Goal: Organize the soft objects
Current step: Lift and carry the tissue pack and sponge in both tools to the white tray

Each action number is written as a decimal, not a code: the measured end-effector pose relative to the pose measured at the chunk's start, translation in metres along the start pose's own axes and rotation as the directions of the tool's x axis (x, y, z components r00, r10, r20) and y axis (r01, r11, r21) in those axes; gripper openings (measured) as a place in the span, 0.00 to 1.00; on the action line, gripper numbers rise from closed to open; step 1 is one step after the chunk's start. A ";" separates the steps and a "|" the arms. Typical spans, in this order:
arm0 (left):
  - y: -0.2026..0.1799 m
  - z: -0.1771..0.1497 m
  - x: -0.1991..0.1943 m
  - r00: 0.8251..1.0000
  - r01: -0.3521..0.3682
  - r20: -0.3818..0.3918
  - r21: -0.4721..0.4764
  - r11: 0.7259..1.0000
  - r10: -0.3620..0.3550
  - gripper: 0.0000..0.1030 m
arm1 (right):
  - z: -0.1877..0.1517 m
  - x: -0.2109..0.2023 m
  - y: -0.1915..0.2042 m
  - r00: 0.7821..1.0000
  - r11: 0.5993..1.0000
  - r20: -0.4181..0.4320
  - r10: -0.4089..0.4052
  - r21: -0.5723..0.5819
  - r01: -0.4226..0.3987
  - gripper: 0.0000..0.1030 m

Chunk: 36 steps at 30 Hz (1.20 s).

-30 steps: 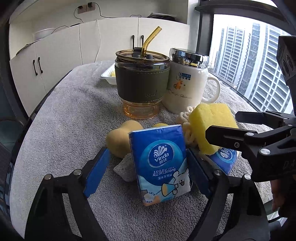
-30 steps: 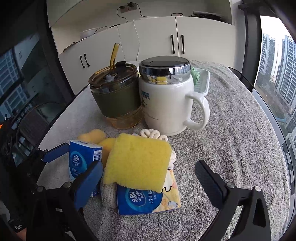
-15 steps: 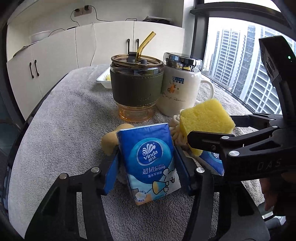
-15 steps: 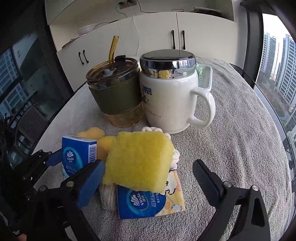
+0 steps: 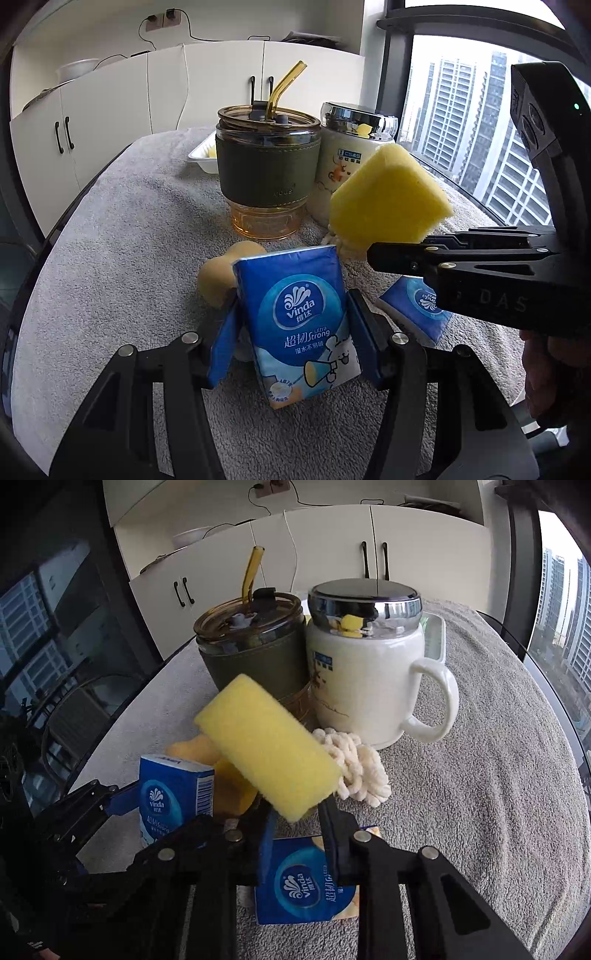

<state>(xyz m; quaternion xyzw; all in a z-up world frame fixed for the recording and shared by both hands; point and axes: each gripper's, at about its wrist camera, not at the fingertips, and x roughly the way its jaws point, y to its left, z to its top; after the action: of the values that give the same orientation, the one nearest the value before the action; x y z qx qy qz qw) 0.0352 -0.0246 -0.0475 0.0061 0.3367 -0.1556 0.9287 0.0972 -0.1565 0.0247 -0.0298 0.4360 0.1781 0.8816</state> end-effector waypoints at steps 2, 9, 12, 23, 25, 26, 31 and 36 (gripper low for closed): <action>0.001 0.000 -0.001 1.000 0.001 0.002 -0.004 1.000 -0.001 0.52 | 0.001 -0.004 0.003 1.000 1.000 0.018 0.005 -0.015 -0.004 0.21; 0.002 0.001 -0.005 1.000 0.013 0.022 -0.007 1.000 -0.013 0.52 | -0.003 -0.015 0.001 0.999 1.000 0.033 0.024 -0.018 -0.024 0.16; 0.002 0.001 -0.008 0.999 0.017 0.035 -0.004 1.000 -0.017 0.52 | -0.005 -0.018 0.000 0.999 0.999 0.035 0.028 -0.017 -0.027 0.15; 0.003 0.003 -0.023 0.997 0.026 0.068 -0.004 1.000 -0.026 0.52 | -0.010 -0.035 -0.005 0.999 1.000 0.050 0.006 -0.005 -0.005 0.15; 0.004 0.003 -0.026 0.997 0.031 0.073 -0.013 0.999 -0.030 0.52 | -0.010 -0.039 -0.007 0.999 1.000 0.053 0.006 0.002 -0.006 0.15; 0.004 0.003 -0.027 0.997 0.035 0.072 -0.016 0.999 -0.034 0.52 | -0.010 -0.041 -0.008 0.998 1.000 0.055 0.008 0.007 -0.008 0.15; 0.006 0.004 -0.035 0.995 0.044 0.088 -0.021 0.999 -0.042 0.52 | -0.009 -0.050 -0.019 0.998 0.999 0.069 0.003 0.037 -0.006 0.15; 0.013 0.007 -0.042 0.995 0.035 0.094 -0.037 0.999 -0.032 0.52 | -0.011 -0.054 -0.026 0.998 0.999 0.064 -0.024 0.037 0.022 0.15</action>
<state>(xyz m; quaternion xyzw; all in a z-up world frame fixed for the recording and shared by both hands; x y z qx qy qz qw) 0.0124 -0.0013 -0.0168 -0.0248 0.2960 -0.1648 0.9405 0.0679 -0.1987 0.0572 -0.0130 0.4100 0.1608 0.8977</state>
